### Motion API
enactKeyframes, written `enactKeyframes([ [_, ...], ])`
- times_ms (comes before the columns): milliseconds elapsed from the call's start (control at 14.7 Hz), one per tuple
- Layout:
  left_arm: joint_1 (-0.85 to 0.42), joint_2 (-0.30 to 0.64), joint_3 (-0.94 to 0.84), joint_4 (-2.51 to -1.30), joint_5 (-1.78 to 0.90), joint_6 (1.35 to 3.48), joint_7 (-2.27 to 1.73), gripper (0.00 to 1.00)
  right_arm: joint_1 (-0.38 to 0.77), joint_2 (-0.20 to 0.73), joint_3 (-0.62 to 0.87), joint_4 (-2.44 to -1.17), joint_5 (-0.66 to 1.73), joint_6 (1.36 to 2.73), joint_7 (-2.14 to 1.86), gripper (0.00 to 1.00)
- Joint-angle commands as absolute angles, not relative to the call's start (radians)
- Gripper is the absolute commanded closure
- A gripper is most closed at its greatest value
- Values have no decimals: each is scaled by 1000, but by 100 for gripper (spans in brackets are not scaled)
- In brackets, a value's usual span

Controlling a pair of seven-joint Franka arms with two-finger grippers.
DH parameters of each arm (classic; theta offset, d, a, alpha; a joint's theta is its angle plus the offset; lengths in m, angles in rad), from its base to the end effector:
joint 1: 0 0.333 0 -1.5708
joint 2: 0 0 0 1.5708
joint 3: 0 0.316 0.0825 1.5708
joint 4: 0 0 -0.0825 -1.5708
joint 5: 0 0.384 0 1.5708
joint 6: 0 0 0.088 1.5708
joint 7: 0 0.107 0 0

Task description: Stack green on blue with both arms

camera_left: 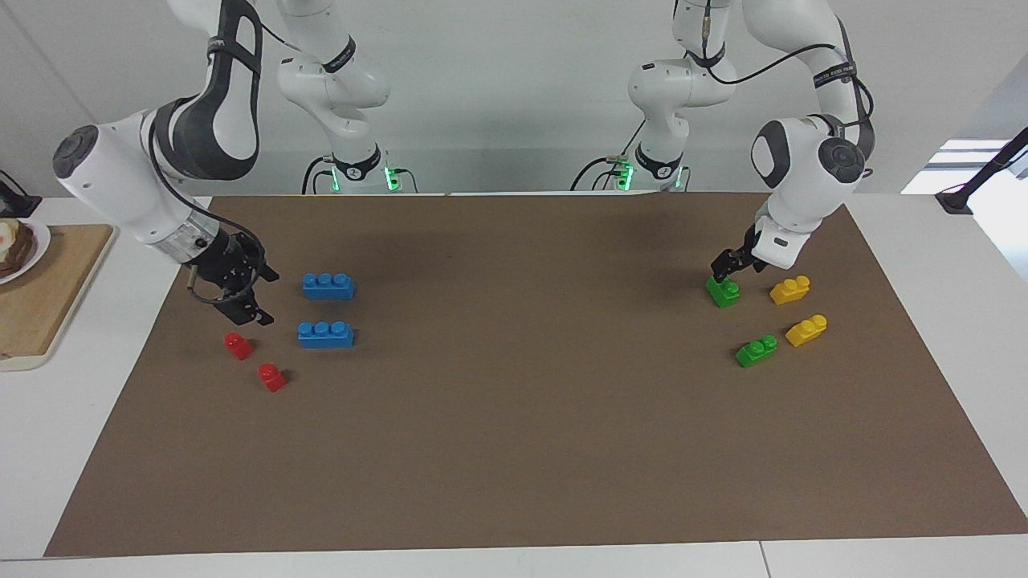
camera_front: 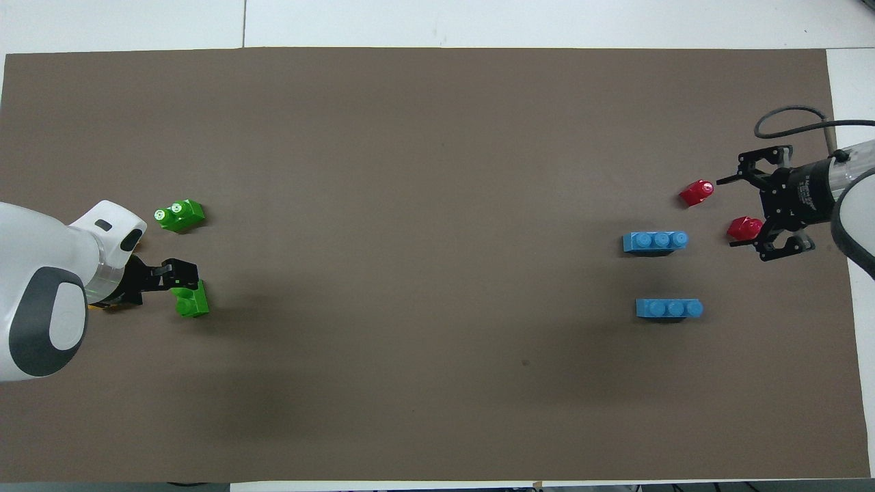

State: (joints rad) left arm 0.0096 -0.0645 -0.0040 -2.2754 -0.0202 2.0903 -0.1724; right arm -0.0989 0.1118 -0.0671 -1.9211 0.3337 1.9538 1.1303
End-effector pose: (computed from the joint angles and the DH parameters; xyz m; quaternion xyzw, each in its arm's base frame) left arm 0.4937 0.0018 0.3737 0.9937 0.0942 -0.0607 0.0033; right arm 0.5744 -0.0732 0.4301 -0.7449 0.6494 0.1028 0.1130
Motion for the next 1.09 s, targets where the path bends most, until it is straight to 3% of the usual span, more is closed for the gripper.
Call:
enactKeyframes([
  [0, 17, -100, -6, -2318, -5, 2123, -186, 0, -94, 126, -61, -1973, 377, 2028, 1154, 0],
  [408, 17, -92, -6, -2353, -5, 2157, -187, 0, -87, 146, -61, -2084, 429, 2154, 1121, 0],
  [1019, 17, -78, -6, -2396, -5, 2223, -189, 0, -89, 153, -60, -2171, 437, 2221, 1043, 0],
])
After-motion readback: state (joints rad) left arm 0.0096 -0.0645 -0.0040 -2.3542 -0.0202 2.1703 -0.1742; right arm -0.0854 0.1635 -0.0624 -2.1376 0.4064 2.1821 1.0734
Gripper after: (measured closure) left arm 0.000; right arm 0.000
